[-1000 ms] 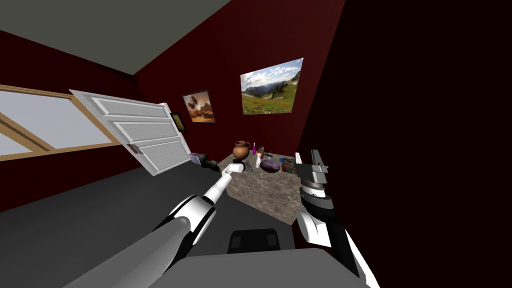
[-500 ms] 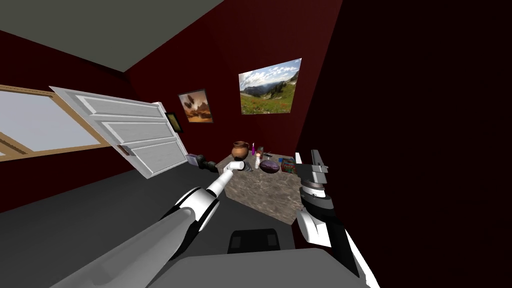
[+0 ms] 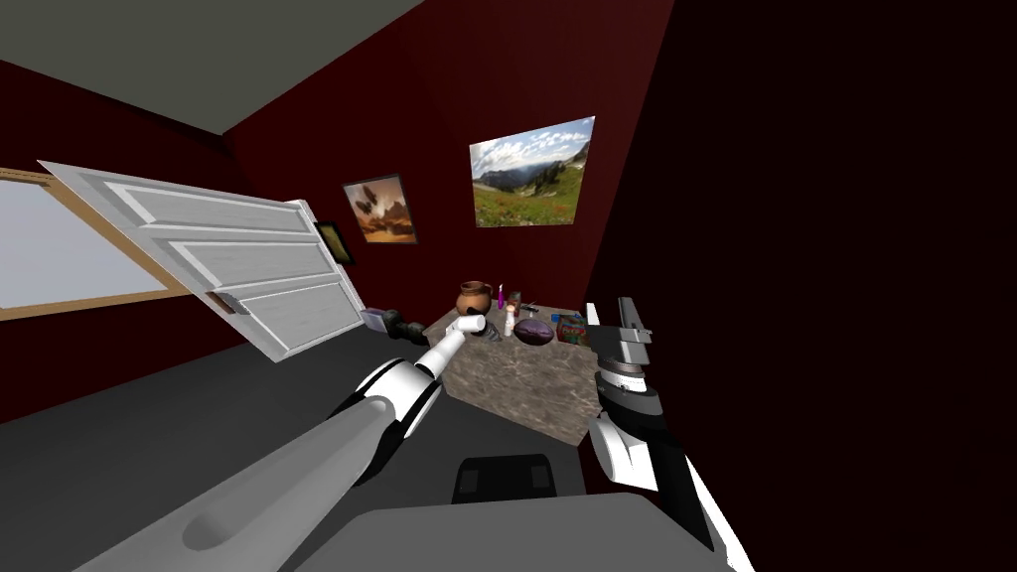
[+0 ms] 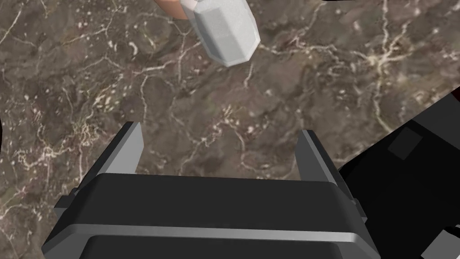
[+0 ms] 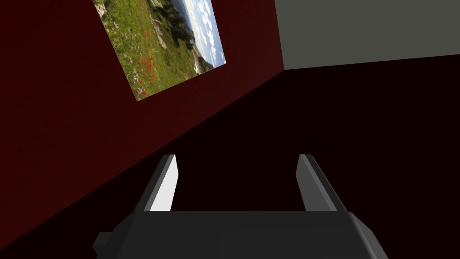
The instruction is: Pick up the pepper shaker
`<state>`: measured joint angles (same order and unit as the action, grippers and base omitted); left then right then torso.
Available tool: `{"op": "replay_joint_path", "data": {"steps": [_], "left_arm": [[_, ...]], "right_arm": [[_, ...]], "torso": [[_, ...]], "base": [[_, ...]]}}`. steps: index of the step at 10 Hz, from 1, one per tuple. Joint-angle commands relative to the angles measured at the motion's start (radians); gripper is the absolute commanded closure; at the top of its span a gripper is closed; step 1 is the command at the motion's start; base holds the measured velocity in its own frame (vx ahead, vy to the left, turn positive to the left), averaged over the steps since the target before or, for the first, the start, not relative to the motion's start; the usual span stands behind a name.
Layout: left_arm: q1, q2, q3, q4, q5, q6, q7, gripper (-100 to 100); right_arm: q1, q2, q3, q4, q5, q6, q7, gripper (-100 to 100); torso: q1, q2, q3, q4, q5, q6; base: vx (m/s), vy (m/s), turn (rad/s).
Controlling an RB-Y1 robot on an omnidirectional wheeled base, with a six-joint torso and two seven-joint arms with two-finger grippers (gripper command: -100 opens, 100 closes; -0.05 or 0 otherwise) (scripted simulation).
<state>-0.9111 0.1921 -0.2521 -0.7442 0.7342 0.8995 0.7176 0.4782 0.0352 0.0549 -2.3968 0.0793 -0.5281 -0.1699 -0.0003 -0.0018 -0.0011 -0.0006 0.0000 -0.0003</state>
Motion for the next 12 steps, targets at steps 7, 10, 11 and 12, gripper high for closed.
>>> {"op": "replay_joint_path", "data": {"steps": [7,10,11,12], "left_arm": [[-0.133,-0.001,0.010,0.190,0.058,0.104,0.072,-100],[-0.190,-0.002,0.017,0.279,0.083,0.140,0.100,-100],[-0.203,-0.002,0.019,0.295,0.088,0.146,0.106,-100],[-0.213,-0.002,0.021,0.305,0.091,0.149,0.110,-100]], "right_arm": [[0.000,0.000,0.000,0.000,0.000,0.000,0.000,0],[0.000,0.000,0.000,0.000,0.000,0.000,0.000,0],[0.000,0.000,0.000,0.000,0.000,0.000,0.000,0],[0.000,0.000,0.000,0.000,0.000,0.000,0.000,0]], "torso": [[-0.001,0.000,0.000,0.000,0.000,0.000],[-0.001,-0.003,-0.002,-0.001,0.000,0.000],[-0.001,-0.003,-0.002,-0.001,0.000,0.000],[-0.002,-0.003,-0.002,-0.001,0.000,0.000]], "base": [[0.034,0.003,-0.065],[0.075,-0.009,-0.102],[0.079,-0.020,-0.076],[0.074,-0.034,-0.065]]}}
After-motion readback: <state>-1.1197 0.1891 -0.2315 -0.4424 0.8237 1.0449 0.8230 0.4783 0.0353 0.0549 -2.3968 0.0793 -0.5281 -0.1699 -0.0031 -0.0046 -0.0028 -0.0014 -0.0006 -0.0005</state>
